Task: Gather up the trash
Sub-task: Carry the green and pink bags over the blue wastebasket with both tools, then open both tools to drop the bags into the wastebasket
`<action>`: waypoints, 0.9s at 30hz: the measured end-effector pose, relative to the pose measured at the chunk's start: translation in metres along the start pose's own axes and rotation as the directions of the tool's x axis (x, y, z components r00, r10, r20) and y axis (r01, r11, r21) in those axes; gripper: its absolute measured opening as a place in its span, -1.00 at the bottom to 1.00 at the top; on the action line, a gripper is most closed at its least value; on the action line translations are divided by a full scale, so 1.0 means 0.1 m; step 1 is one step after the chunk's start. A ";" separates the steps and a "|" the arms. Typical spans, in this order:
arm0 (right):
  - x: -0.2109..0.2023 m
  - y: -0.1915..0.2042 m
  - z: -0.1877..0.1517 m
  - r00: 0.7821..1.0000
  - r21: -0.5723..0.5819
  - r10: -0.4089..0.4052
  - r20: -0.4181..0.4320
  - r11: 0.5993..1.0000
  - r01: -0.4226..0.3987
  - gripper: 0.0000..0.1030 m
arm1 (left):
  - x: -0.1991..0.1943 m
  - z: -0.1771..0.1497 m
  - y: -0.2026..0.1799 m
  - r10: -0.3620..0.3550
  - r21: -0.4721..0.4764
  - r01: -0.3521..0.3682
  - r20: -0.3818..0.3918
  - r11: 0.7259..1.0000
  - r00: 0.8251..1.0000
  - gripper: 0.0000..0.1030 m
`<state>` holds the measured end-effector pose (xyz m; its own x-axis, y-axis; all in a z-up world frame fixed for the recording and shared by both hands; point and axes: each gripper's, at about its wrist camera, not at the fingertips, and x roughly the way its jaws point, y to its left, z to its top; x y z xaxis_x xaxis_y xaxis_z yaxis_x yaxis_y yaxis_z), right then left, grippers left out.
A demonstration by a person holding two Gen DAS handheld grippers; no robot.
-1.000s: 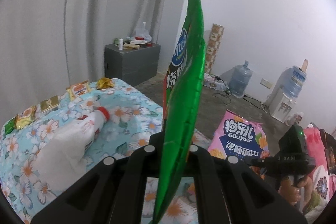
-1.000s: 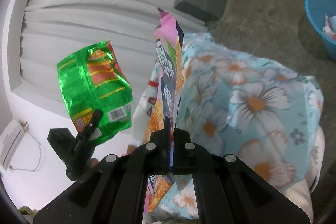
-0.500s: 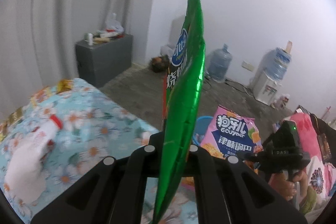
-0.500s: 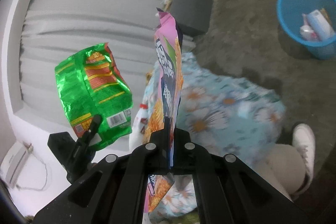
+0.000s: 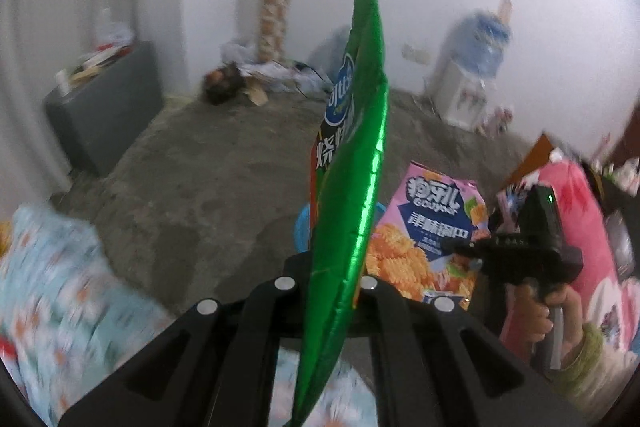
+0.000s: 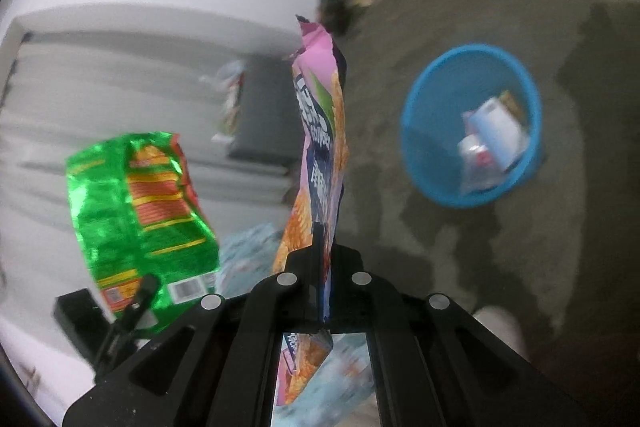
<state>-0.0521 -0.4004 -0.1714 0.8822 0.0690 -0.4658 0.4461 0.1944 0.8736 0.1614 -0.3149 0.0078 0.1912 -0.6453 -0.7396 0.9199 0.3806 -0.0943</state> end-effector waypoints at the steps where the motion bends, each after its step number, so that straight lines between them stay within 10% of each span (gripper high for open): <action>1: 0.07 -0.09 0.04 1.000 0.016 -0.026 0.003 1.000 0.026 -1.00 | 0.12 0.05 -0.06 -0.002 0.022 0.002 -0.017 1.000 1.000 -0.96; 11: 0.97 -0.71 0.47 0.985 0.129 -0.174 -0.004 0.977 0.173 -0.93 | 1.86 0.27 -0.53 0.063 0.196 -0.013 -0.249 0.981 0.966 -0.93; 13: 1.17 -0.79 0.50 0.979 0.139 -0.203 -0.008 0.969 0.202 -0.81 | 2.18 0.23 -0.56 0.057 0.196 0.005 -0.311 0.981 0.949 -0.74; 15: 1.37 -0.96 0.57 0.965 0.152 -0.261 -0.031 0.953 0.263 -0.12 | 2.40 0.16 -0.57 0.045 0.179 0.023 -0.364 0.984 0.930 -0.02; 27: 1.08 -1.42 0.29 0.941 0.244 -0.339 0.024 0.915 0.323 -0.03 | 2.24 0.21 -0.56 -0.005 0.141 0.058 -0.350 0.988 0.937 0.39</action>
<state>-0.0159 -0.4494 -0.3421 0.6824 -0.0246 -0.7306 0.7296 -0.0383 0.6828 0.1604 -0.4946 -0.1383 0.0544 -0.3748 -0.9255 0.9686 0.2451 -0.0423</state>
